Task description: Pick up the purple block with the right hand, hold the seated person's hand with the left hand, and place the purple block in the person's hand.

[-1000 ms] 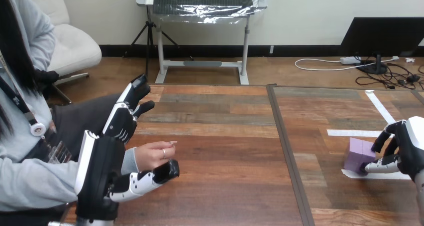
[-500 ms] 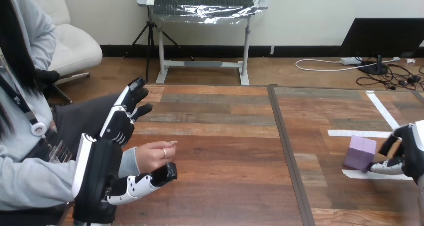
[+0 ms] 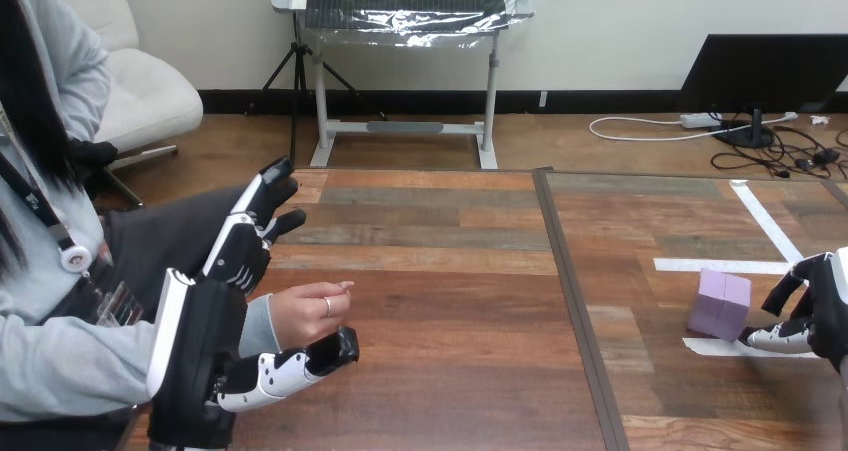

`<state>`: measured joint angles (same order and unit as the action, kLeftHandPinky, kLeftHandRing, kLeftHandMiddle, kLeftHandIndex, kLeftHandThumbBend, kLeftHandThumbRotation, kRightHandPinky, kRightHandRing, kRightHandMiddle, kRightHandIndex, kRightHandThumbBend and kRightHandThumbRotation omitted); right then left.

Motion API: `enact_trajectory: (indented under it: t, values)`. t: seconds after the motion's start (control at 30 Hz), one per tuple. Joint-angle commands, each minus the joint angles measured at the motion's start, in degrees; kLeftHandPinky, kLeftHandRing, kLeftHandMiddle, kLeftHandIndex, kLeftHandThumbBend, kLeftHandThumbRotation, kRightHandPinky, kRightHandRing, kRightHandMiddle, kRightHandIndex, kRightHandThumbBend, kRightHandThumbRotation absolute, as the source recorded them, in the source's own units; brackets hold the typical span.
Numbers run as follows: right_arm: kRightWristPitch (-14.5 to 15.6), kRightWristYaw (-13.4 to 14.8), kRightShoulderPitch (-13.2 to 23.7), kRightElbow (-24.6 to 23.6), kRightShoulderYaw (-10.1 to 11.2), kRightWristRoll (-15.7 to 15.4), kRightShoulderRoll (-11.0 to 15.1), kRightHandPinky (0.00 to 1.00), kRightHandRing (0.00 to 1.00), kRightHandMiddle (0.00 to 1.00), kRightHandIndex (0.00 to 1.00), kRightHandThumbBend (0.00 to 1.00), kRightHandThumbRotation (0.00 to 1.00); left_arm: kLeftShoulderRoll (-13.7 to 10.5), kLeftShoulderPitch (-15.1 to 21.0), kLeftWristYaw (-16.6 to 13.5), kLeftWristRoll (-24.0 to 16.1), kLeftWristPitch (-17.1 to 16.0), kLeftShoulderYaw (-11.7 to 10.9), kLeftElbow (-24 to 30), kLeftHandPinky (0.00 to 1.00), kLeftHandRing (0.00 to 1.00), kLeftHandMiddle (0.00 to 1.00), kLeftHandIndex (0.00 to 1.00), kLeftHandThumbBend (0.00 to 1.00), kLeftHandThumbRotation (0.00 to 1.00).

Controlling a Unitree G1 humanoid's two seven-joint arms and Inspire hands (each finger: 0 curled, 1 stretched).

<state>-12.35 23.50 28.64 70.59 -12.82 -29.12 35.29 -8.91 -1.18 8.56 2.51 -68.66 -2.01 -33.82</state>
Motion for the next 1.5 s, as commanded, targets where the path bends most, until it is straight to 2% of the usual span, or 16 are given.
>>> enact_trajectory:
  t: [0.0,0.27,0.7,1.0,1.17,1.27,1.4,1.47]
  values:
    - [-0.69,0.5,4.54,-0.9,0.73,0.78,0.35,0.13,0.2,0.3,0.43,0.67,0.0,0.02,2.0,-0.34,-0.15,0.11,-0.59,2.45,0.84,0.92,0.94,0.91,1.0,0.56]
    - [-0.94,0.08,4.67,-1.3,0.94,1.07,0.44,0.13,0.2,0.3,0.42,0.68,0.0,0.07,2.26,-0.55,-0.66,0.3,-0.79,2.34,0.84,0.93,0.94,0.91,1.0,0.55]
    - [-0.05,-2.36,4.99,-2.57,1.52,2.54,0.35,0.15,0.22,0.32,0.4,0.7,0.0,-0.1,2.75,-0.29,-0.21,1.02,-0.45,2.31,0.85,0.94,0.94,0.91,1.0,0.54]
    - [0.57,-3.19,5.03,-3.91,0.93,2.38,0.68,0.16,0.22,0.32,0.38,0.72,0.0,-0.22,3.27,-0.35,-0.4,1.05,-0.64,1.75,0.86,0.94,0.94,0.91,1.0,0.54]
    - [0.97,-3.54,4.82,-5.38,0.7,1.98,1.01,0.19,0.26,0.36,0.42,0.73,0.0,-0.18,3.49,-0.41,-0.4,1.07,-0.71,1.42,0.86,0.94,0.94,0.91,1.0,0.55]
    - [2.49,-3.55,4.88,-6.43,0.59,1.62,1.04,0.21,0.28,0.38,0.44,0.74,0.0,-0.3,3.47,-0.09,0.08,1.4,-0.48,1.52,0.86,0.94,0.94,0.91,1.0,0.54]
    - [7.48,-5.03,5.45,-8.27,0.03,0.53,0.99,0.22,0.29,0.39,0.46,0.75,0.02,-0.29,3.53,-0.06,0.07,1.46,-0.48,1.49,0.86,0.94,0.94,0.91,1.0,0.54]
    - [9.47,-5.87,5.56,-9.25,-0.18,0.08,1.01,0.21,0.29,0.39,0.44,0.77,0.07,-0.29,3.61,-0.08,0.01,1.4,-0.52,1.35,0.86,0.94,0.94,0.91,1.0,0.53]
